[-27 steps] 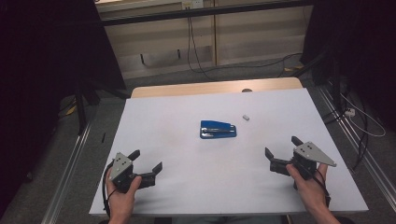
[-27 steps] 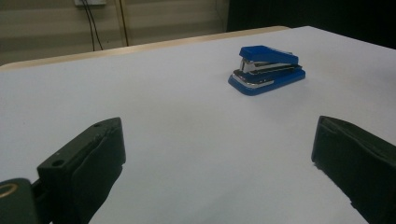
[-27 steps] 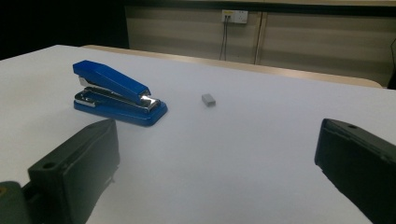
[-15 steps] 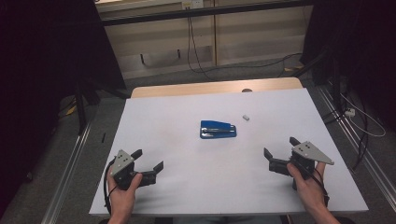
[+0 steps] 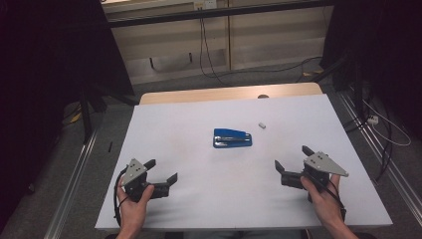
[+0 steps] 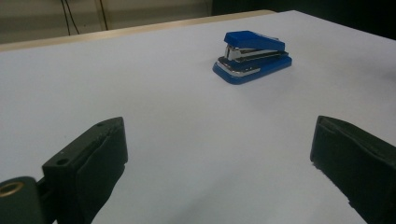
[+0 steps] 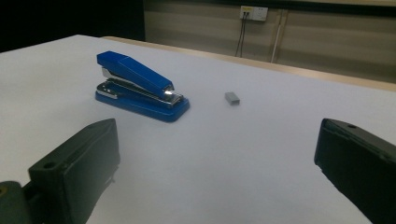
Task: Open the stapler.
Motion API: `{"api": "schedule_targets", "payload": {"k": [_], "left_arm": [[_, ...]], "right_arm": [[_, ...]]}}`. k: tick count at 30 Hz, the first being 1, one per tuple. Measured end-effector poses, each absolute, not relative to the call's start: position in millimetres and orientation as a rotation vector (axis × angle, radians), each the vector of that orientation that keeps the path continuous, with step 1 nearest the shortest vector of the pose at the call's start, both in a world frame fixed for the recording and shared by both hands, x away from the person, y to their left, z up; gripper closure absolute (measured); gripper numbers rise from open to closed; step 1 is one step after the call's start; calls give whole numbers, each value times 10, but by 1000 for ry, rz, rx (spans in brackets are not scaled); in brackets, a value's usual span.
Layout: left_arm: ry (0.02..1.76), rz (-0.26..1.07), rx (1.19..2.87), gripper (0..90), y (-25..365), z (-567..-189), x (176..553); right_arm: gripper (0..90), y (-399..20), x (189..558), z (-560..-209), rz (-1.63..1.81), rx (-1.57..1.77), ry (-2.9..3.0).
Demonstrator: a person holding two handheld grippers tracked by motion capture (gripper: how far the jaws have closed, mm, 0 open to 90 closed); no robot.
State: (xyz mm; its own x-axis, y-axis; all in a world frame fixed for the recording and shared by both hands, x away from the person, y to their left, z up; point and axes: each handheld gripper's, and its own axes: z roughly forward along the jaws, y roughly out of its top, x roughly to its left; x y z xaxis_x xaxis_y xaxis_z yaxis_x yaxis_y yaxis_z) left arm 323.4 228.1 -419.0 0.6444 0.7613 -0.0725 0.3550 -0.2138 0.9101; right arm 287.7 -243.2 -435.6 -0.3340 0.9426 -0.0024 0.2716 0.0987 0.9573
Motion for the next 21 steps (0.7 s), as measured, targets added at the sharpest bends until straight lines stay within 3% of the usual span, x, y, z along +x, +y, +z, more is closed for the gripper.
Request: {"api": "schedule_targets", "payload": {"k": [9, 11, 21], "left_arm": [[863, 426, 1851, 75, 2167, -4211, 3338], [861, 427, 1856, 75, 2141, -4218, 3349], [755, 384, 1886, 74, 1914, -4149, 3335]], "right_arm": [[18, -2337, 2990, -4379, 1296, 1183, 1776], [60, -2316, 2975, -4377, 1330, 1145, 1819], [38, -2171, 3065, -4304, 1371, 1110, 1802]]}}
